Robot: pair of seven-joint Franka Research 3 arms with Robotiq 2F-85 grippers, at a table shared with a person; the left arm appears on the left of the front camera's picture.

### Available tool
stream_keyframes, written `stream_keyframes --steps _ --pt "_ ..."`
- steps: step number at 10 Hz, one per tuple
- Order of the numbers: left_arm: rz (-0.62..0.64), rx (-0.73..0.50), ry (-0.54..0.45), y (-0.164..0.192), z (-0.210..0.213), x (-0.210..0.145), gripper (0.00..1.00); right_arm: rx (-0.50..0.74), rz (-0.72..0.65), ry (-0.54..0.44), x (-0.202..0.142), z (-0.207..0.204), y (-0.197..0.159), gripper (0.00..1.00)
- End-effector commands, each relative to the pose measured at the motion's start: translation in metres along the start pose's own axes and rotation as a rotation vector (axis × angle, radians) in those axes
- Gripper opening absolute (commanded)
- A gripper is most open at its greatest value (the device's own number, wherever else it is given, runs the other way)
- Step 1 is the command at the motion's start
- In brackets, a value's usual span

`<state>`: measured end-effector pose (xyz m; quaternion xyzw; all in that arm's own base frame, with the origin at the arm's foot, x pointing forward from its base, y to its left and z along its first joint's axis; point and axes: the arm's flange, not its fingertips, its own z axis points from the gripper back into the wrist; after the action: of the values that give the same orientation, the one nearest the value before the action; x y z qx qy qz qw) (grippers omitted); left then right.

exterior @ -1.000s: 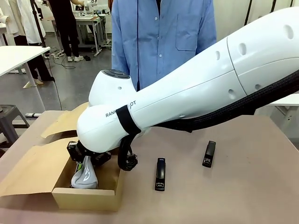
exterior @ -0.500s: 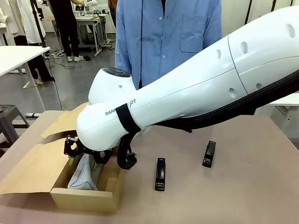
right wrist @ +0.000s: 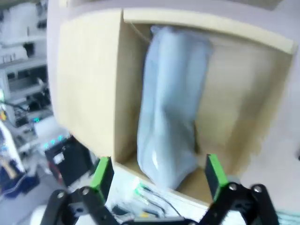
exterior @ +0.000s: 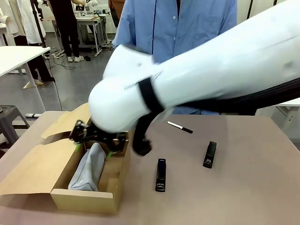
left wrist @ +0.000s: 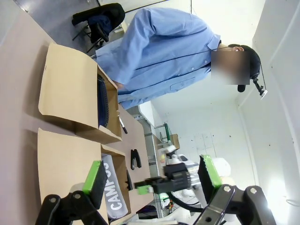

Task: Place items inside the box.
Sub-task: Pick up a Pencil pouch or Stapler and place it inside the Mailer Box closest to the robot.

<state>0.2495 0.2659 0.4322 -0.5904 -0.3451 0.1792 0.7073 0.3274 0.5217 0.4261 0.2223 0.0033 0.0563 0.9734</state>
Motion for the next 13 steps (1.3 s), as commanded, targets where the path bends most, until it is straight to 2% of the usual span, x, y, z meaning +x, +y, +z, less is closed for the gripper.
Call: stream_keyframes --steps 1,2,3,5,6,7,8,9,10,11,12,13 --pt "-0.019 -0.025 -0.014 -0.001 -0.001 0.001 1.0 -0.001 0.16 0.074 -0.033 0.103 -0.073 1.0" --pt "-0.019 -0.025 -0.014 -0.001 -0.001 0.001 1.0 0.014 0.179 0.024 -0.041 0.134 -0.105 1.0" --pt "-0.019 -0.025 -0.014 -0.001 -0.001 0.001 1.0 0.001 0.038 -0.017 -0.045 0.151 -0.139 1.0" --pt "-0.019 -0.025 -0.014 -0.001 -0.001 0.001 1.0 0.024 -0.086 -0.085 -0.067 0.162 -0.21 1.0" --pt "-0.019 -0.025 -0.014 -0.001 -0.001 0.001 1.0 0.106 -0.085 -0.137 -0.084 0.163 -0.238 1.0" --pt "-0.019 -0.025 -0.014 -0.001 -0.001 0.001 1.0 0.11 -0.323 -0.144 -0.093 0.142 -0.231 1.0" --pt "-0.019 -0.025 -0.014 -0.001 -0.001 0.001 1.0 0.027 -0.093 -0.078 -0.064 0.173 -0.22 1.0" --pt "-0.019 -0.025 -0.014 -0.001 -0.001 0.001 1.0 0.027 -0.093 -0.078 -0.064 0.173 -0.22 1.0" --pt "-0.019 -0.025 -0.014 -0.001 -0.001 0.001 1.0 0.053 -0.192 -0.099 -0.082 0.161 -0.248 1.0" --pt "-0.019 -0.025 -0.014 -0.001 -0.001 0.001 1.0 0.207 -0.234 -0.152 -0.07 0.175 -0.264 1.0" --pt "-0.019 -0.025 -0.014 -0.001 -0.001 0.001 1.0 0.266 -0.263 -0.128 -0.062 0.199 -0.298 1.0" --pt "-0.019 -0.025 -0.014 -0.001 -0.001 0.001 1.0 0.293 -0.314 -0.138 -0.062 0.23 -0.348 1.0"
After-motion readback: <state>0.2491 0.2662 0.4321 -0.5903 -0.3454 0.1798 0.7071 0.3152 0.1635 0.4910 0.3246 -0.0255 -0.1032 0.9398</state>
